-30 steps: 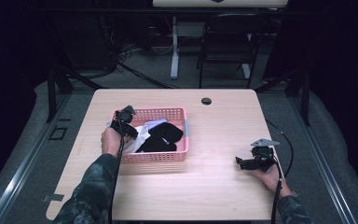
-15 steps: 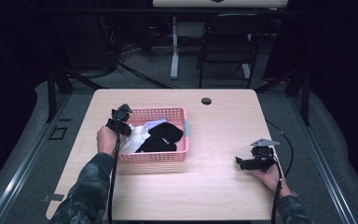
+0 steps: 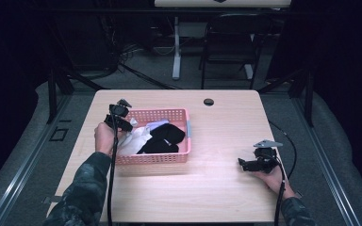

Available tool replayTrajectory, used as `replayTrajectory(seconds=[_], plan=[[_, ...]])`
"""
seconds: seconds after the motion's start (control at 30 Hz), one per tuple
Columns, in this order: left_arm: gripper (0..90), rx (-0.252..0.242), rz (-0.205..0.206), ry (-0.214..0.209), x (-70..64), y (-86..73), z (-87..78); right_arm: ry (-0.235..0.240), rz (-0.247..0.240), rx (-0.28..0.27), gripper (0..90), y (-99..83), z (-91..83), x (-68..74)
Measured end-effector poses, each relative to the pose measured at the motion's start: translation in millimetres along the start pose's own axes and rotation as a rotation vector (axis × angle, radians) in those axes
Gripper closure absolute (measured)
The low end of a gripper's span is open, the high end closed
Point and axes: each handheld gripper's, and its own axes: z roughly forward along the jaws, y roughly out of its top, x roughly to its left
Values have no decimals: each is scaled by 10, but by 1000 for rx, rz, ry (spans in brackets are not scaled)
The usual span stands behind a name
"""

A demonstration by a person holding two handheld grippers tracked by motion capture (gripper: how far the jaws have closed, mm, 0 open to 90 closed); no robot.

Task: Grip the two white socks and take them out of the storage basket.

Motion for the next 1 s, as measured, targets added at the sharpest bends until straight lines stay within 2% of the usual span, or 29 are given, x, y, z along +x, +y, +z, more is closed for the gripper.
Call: replayTrajectory(seconds=[0.13, 0.3, 0.47, 0.8, 1.0], plan=[[790, -20, 2, -4, 0, 23, -87, 1, -1, 1, 17, 0, 0, -1], [791, -34, 25, -3, -11, 37, -200, 1, 0, 1, 16, 0, 0, 0], [791, -60, 19, -28, 12, 57, -325, 0, 0, -1, 16, 0, 1, 0], [791, -105, 43, -32, 2, 108, -596, -1, 2, 1, 16, -1, -1, 1], [791, -120, 37, -30, 24, 120, -698, -1, 1, 1, 15, 0, 0, 1]])
